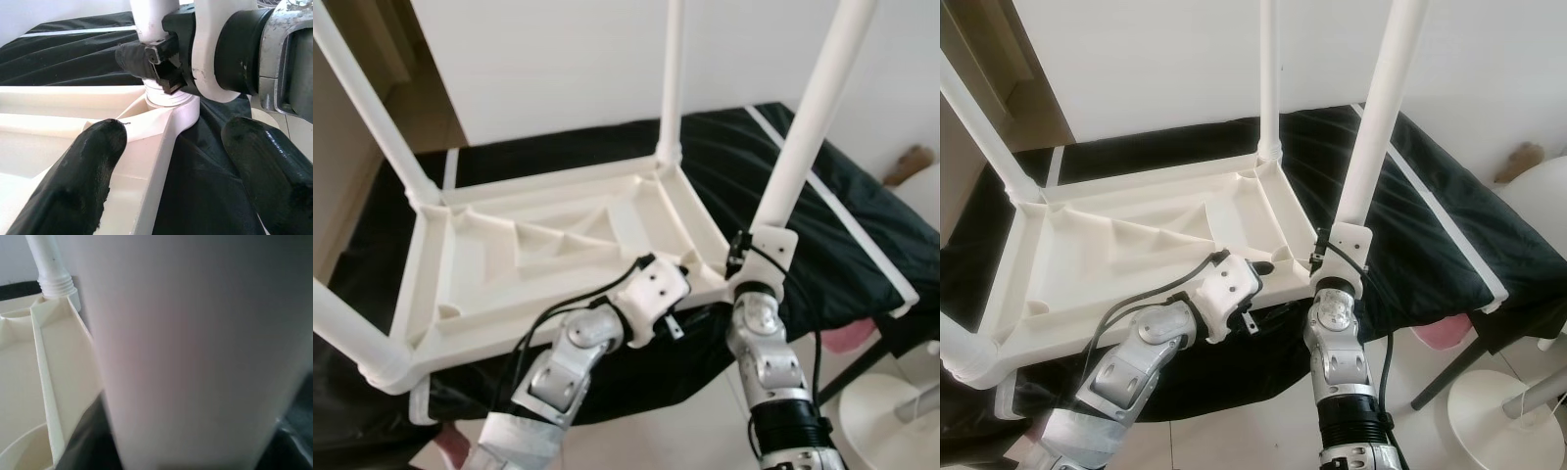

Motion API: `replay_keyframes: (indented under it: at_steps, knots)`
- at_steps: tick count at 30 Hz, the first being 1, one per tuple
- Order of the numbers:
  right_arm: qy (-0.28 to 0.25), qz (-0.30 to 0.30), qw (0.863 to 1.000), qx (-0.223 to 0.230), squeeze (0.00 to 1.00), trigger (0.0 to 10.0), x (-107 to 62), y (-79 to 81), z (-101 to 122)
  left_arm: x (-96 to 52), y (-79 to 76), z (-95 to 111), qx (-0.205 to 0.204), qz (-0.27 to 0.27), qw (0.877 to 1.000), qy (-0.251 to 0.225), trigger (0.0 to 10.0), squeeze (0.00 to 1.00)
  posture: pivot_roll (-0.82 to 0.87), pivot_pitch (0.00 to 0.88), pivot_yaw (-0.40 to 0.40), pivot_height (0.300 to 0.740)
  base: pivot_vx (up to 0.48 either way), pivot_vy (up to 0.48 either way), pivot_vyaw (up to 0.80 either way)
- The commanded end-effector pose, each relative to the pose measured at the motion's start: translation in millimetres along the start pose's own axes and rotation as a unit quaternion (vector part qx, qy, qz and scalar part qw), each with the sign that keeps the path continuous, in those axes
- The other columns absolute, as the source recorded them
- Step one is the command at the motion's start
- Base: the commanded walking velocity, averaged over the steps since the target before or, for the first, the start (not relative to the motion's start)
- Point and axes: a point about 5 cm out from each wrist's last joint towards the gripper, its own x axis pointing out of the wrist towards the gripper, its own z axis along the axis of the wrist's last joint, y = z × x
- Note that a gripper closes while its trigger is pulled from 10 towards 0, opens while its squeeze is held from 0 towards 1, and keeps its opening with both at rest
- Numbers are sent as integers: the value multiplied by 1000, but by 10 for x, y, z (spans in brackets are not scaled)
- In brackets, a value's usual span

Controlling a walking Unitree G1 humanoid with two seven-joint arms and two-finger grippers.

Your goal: Building children table

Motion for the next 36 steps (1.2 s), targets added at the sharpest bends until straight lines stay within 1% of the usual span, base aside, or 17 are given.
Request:
replay_keyframes:
  at_steps: [1,5,10,13,14,15,16,19,21,22,23,24,27,28,30,33,36]
  knots:
    - [54,-8,999,8,1000,10000,-34,-92,-211,-4,37,-17,2,28,1000,8,10000,0,-29,0,40,740,0,0,0]
    - [42,2,999,13,1000,10000,-38,-73,-177,-2,39,-14,2,28,1000,7,10000,0,-31,0,40,740,0,0,0]
    - [-2,40,999,33,1000,10000,-45,-47,-41,9,44,-1,2,29,1000,5,10000,0,-32,0,40,740,0,0,0]
    - [-18,70,997,26,1000,10000,-6,-133,-6,8,49,2,3,29,1000,5,10000,0,-36,0,42,740,0,0,0]
    - [-21,90,995,24,808,10000,20,-192,3,9,51,4,3,29,1000,5,10000,0,-40,0,43,740,0,0,0]
    - [-21,90,995,24,808,10000,20,-192,3,9,51,4,3,29,1000,5,10000,0,-40,0,43,740,0,0,0]
    - [-26,116,993,17,0,10000,51,-270,15,10,55,5,3,28,1000,5,10000,0,-44,0,45,740,0,0,0]
    - [-30,143,989,9,0,10000,77,-345,28,15,60,7,4,28,1000,4,10000,0,-45,0,45,740,0,0,0]
    - [-36,201,979,-14,0,10000,126,-432,50,26,64,13,5,27,1000,3,10000,0,-52,0,47,740,0,0,0]
    - [-36,201,979,-14,0,10000,126,-432,50,26,64,13,5,27,1000,3,10000,0,-52,0,47,740,0,0,0]
    - [-31,239,970,-22,0,10000,148,-459,57,31,65,16,5,27,1000,2,10000,0,-52,0,47,740,0,0,0]
    - [-31,239,970,-22,0,10000,148,-459,57,31,65,16,5,27,1000,2,10000,0,-52,0,47,740,0,0,0]
    - [-26,343,938,-40,0,10000,202,-454,141,44,71,27,5,25,1000,-1,10000,0,-58,0,53,740,0,0,0]
    - [-26,343,938,-40,0,10000,202,-454,141,44,71,27,5,25,1000,-1,10000,0,-58,0,53,740,0,0,0]
    - [-30,380,922,-67,0,10000,277,-432,227,50,76,30,7,22,1000,-1,10000,0,-60,0,56,740,0,0,0]
    - [-30,391,917,-77,0,10000,306,-427,253,51,78,30,7,22,1000,-1,10000,0,-60,0,56,740,0,0,0]
    - [-27,420,900,-113,0,10000,381,-414,285,53,79,35,9,22,1000,-2,10000,0,-51,0,51,740,0,0,0]
